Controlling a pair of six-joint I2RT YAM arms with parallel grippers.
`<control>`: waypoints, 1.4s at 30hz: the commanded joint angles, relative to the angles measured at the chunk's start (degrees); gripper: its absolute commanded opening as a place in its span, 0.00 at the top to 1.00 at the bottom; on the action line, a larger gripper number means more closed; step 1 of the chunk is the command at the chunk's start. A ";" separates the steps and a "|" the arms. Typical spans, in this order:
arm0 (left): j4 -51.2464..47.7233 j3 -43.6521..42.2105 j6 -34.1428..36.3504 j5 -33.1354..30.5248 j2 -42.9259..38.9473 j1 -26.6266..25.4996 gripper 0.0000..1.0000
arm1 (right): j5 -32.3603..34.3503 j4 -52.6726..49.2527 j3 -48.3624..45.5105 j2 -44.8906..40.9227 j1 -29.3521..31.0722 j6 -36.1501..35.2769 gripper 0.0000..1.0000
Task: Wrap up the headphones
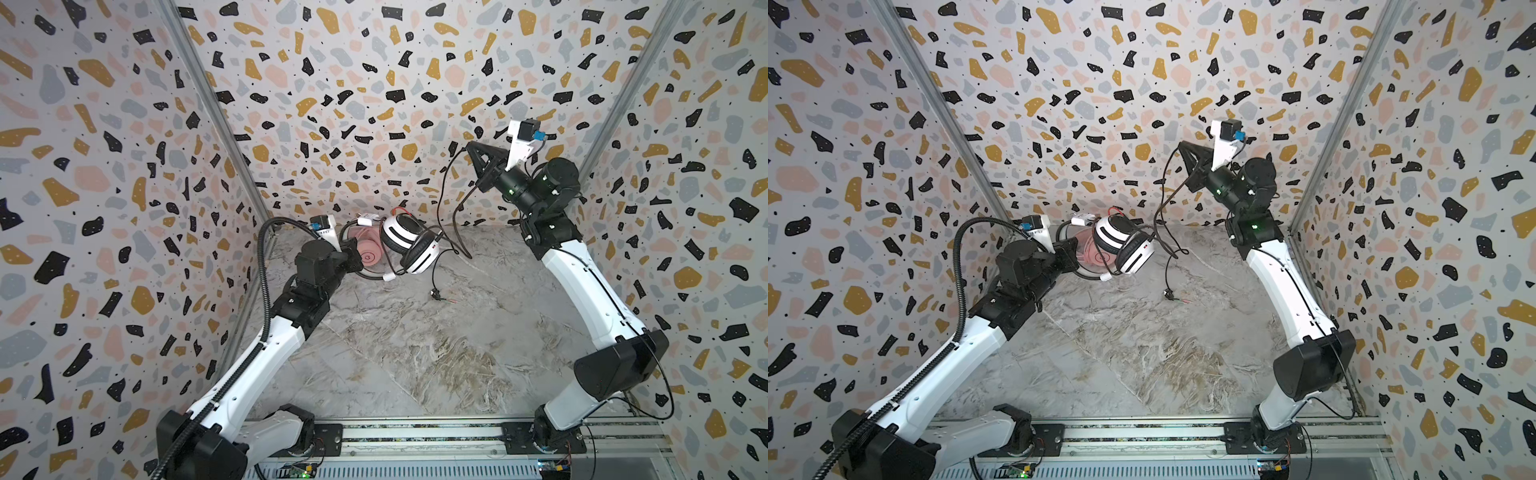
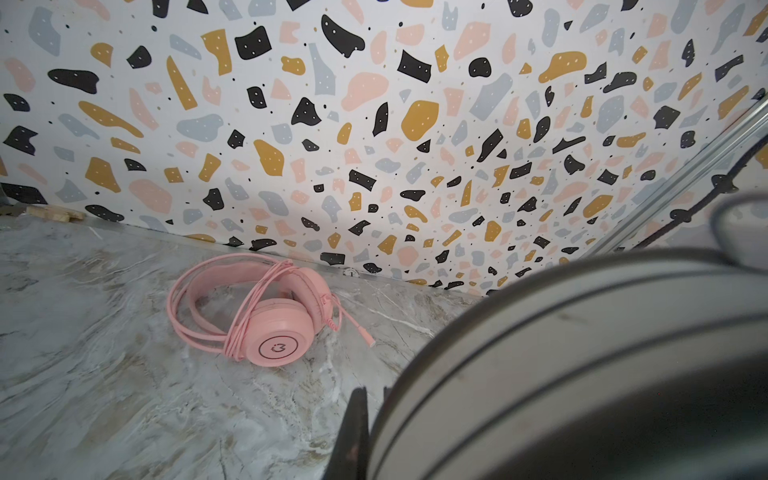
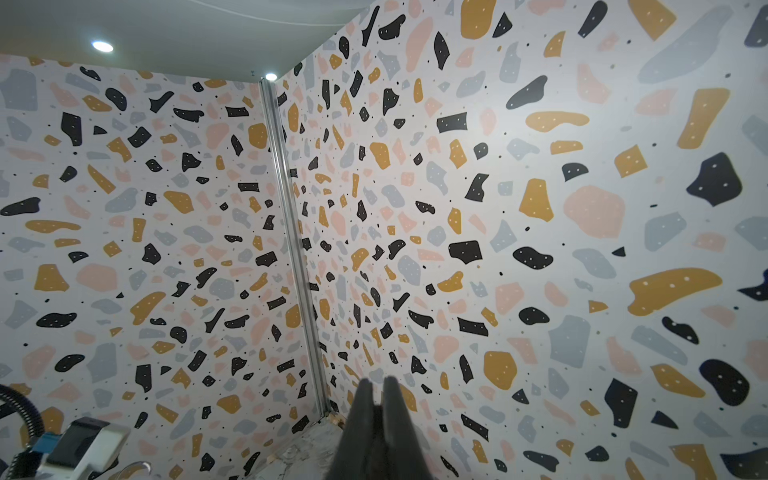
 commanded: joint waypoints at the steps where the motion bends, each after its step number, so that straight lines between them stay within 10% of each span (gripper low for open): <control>1: 8.73 0.16 -4.42 -0.72 -2.26 2.11 1.00 | -1.14 2.64 -7.27 -9.56 0.53 2.62 0.98; 12: 15.78 2.53 -9.29 7.17 3.85 2.28 1.00 | 4.31 -8.94 -6.80 -14.65 8.11 -6.68 0.98; 26: 1.73 9.78 5.11 23.04 2.69 2.96 1.00 | 3.06 -11.20 -9.69 -6.70 -6.62 -3.75 0.98; 35: -9.10 9.09 12.63 37.22 6.59 2.65 1.00 | 3.14 -23.83 26.52 15.60 -10.18 -4.76 0.98; 39: -17.78 7.76 18.82 29.84 5.64 1.67 1.00 | 3.15 -30.46 49.91 28.26 -11.18 -1.62 0.99; 42: -21.99 7.11 22.41 23.97 5.02 1.48 1.00 | 2.60 -25.64 48.97 28.91 -12.18 3.18 0.99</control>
